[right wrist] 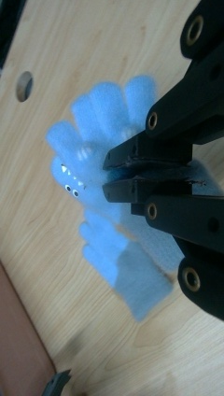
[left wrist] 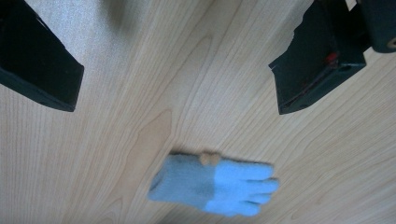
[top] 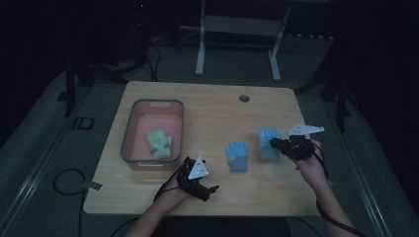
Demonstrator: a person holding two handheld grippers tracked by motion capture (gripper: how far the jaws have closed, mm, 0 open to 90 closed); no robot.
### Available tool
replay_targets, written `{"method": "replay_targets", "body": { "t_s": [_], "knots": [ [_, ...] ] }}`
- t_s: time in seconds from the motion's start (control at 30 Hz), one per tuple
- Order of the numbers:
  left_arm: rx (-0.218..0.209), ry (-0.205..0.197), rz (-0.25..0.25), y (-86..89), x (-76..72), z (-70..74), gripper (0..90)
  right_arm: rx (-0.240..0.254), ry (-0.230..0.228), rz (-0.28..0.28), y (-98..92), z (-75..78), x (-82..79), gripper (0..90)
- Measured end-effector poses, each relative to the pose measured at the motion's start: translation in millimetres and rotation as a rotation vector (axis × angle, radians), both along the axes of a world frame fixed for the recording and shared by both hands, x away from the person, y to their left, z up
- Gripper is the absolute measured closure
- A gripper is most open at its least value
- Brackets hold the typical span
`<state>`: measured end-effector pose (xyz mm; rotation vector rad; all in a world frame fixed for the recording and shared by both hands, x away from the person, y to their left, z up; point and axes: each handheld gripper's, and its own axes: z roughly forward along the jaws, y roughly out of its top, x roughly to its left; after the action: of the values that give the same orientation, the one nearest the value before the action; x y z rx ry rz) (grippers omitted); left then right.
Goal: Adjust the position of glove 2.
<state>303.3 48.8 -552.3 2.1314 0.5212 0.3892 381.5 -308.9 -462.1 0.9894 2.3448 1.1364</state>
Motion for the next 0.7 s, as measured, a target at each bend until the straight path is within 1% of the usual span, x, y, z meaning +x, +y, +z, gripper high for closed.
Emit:
{"method": "replay_targets", "body": {
  "t_s": [0.1, 0.2, 0.23, 0.27, 0.3, 0.37, 0.4, 0.47, 0.5, 0.53, 0.6, 0.63, 0.67, 0.7],
  "knots": [
    [0.002, -0.001, 0.001, 0.1, 0.1, -0.1, 1.7, 0.015, -0.016, 0.023, 7.6, 8.9, 0.6, 83.9],
    [0.004, -0.003, 0.001, -0.2, 0.0, 0.2, 1.7, 0.018, -0.025, 0.038, 12.6, 12.6, 1.0, 83.9],
    [0.005, -0.005, 0.001, -0.2, 0.0, 0.4, 1.7, 0.029, -0.026, 0.055, 18.1, 16.3, 1.7, 83.9],
    [0.003, -0.004, 0.001, -0.2, 0.0, 0.5, 1.7, 0.029, -0.026, 0.055, 18.1, 16.3, 1.7, 83.9],
    [0.005, -0.006, 0.000, -0.2, 0.0, 0.6, 1.7, 0.029, -0.031, 0.070, 24.3, 20.1, 2.3, 83.9],
    [0.002, -0.003, -0.002, -0.2, 0.0, 0.6, 1.7, 0.039, -0.036, 0.088, 30.3, 23.5, 2.8, 84.0],
    [0.002, -0.002, -0.002, -0.4, -0.1, 0.6, 1.7, 0.039, -0.036, 0.088, 30.3, 23.5, 2.8, 84.0],
    [0.000, -0.002, -0.003, -0.6, -0.1, 0.5, 1.7, 0.038, -0.035, 0.103, 40.8, 25.4, 2.9, 84.0],
    [-0.001, -0.002, -0.003, -0.7, -0.1, 0.4, 1.7, 0.038, -0.035, 0.103, 40.8, 25.4, 2.9, 84.0],
    [0.001, -0.003, -0.003, -0.7, -0.1, 0.4, 1.7, 0.040, -0.027, 0.122, 48.3, 23.4, 3.1, 84.1],
    [0.000, -0.003, -0.004, -0.8, -0.3, 0.3, 1.7, 0.040, -0.027, 0.122, 48.3, 23.4, 3.1, 84.1],
    [0.001, -0.005, -0.004, -0.9, -0.5, 0.5, 1.7, 0.037, -0.021, 0.128, 52.6, 21.8, 3.0, 84.2],
    [-0.002, -0.005, -0.004, -0.9, -0.6, 0.7, 1.7, 0.042, -0.007, 0.154, 63.5, 17.0, 2.7, 84.2],
    [-0.003, -0.005, -0.004, -0.8, -0.6, 0.9, 1.7, 0.046, -0.003, 0.165, 67.5, 15.1, 2.8, 84.2]
  ]
}}
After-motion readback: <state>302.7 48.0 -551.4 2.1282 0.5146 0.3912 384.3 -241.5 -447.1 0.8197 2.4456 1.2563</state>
